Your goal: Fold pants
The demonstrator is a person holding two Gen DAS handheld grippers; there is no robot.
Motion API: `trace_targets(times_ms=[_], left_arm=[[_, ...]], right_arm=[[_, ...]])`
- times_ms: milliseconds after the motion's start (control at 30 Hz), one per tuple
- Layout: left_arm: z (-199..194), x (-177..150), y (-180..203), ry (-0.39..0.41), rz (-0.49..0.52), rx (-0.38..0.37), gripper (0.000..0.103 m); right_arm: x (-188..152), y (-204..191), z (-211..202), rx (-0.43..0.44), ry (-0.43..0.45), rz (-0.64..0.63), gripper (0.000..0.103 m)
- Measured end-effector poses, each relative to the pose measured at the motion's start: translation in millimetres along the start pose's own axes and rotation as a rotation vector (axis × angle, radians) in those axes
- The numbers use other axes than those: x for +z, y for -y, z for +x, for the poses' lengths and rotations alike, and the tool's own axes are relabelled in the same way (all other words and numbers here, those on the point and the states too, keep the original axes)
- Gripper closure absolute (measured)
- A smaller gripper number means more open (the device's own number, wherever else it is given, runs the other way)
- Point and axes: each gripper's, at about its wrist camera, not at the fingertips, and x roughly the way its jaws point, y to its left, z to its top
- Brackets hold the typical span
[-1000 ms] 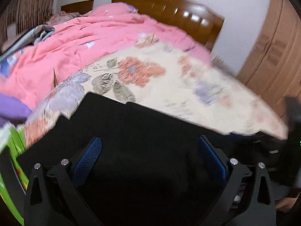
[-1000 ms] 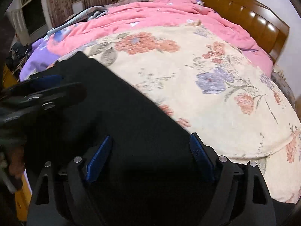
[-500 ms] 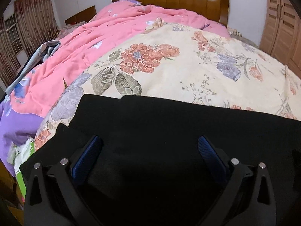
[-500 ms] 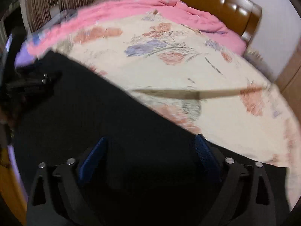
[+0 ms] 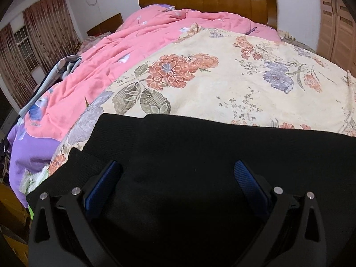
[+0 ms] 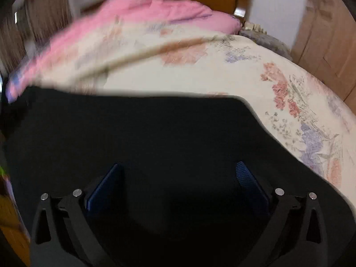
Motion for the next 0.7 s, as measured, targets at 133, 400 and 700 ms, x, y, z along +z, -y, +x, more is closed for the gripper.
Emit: trace_targets(times_ms=[133,400,700], left_arm=[[-10,4,-1,-0.016,-0.006,0.026,0.001],[-156,-37,143,0.173,0.166,-0.347,0.002],[-137,-79,239,0.038,0.306,-0.489,0.001]], right_arm=[[-8,13,-31,-0.086,0.035,0.044,0.005],[-102,49,-105,-0.075,0.045,-0.009,0.005],[-171,107,-115,-0.110,0.045,0.063,0.005]])
